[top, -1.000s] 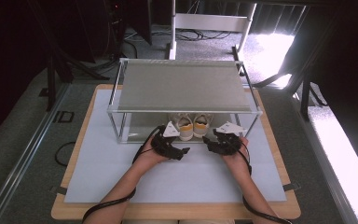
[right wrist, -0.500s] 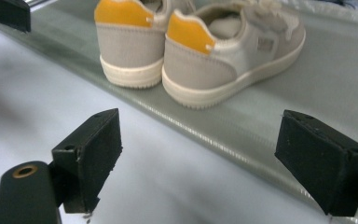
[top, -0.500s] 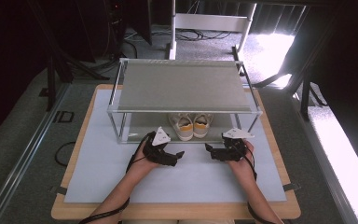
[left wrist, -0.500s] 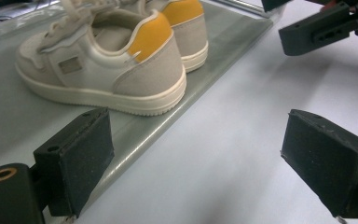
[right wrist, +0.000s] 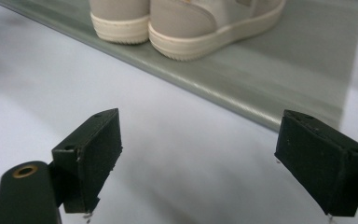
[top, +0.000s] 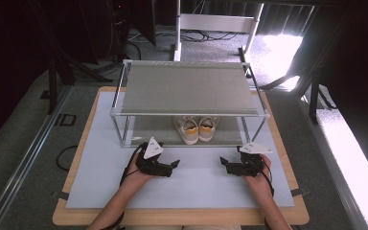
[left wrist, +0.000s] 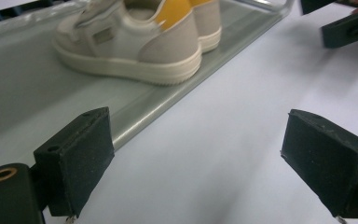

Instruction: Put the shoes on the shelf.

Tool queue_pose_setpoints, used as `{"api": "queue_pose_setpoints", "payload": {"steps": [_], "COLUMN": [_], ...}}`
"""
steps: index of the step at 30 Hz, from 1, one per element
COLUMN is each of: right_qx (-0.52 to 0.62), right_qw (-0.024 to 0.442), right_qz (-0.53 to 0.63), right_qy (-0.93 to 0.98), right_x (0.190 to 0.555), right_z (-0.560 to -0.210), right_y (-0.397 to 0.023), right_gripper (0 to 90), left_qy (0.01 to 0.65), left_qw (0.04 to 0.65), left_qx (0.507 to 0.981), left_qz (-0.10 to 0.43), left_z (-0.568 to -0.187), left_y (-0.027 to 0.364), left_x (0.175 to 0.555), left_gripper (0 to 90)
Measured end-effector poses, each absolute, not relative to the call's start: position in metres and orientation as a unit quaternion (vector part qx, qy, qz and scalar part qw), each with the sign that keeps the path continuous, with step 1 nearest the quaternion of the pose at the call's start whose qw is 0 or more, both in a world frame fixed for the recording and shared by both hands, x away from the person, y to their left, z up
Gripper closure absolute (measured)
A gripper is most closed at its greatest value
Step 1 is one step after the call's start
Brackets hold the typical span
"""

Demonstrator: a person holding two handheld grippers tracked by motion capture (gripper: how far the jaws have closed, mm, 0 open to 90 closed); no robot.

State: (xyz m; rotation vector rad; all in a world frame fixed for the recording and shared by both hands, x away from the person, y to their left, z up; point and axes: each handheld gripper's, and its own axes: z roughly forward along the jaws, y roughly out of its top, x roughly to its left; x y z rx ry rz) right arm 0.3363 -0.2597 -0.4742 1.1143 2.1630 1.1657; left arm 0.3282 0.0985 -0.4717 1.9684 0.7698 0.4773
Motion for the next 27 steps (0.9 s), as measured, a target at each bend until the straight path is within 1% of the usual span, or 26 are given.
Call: {"api": "queue_pose_setpoints", "payload": {"steps": [4,9,15,17,20,27], "right_qx": [0.404,0.402,0.386,0.387,0.391,0.400], "right_qw": [0.225,0.236,0.268,0.269,0.254,0.241], "right_qz": [0.427,0.443,0.438,0.439,0.438,0.436], "right_qy": [0.777,0.766,0.766,0.765,0.769,0.769], "right_x": [0.328,0.317,0.305,0.303,0.304,0.308], "right_z": [-0.477,-0.477,-0.475,-0.474,-0.476,-0.479], "right_y": [-0.271,-0.285,-0.295,-0.298,-0.302,-0.304], "right_gripper": [13.8,13.0,13.2,13.2,13.2,13.8], "left_qy": [0.325,0.332,0.337,0.335,0.340,0.360], "left_qw": [0.468,0.469,0.464,0.457,0.452,0.461], "left_qx": [0.797,0.790,0.787,0.789,0.788,0.776], "left_qz": [0.198,0.215,0.228,0.239,0.243,0.235], "left_z": [-0.474,-0.475,-0.475,-0.475,-0.477,-0.484], "left_y": [0.110,0.123,0.136,0.140,0.144,0.149], "left_x": [0.324,0.316,0.306,0.302,0.298,0.297], "left_gripper": [8.6,8.6,8.6,8.6,8.7,8.6]}}
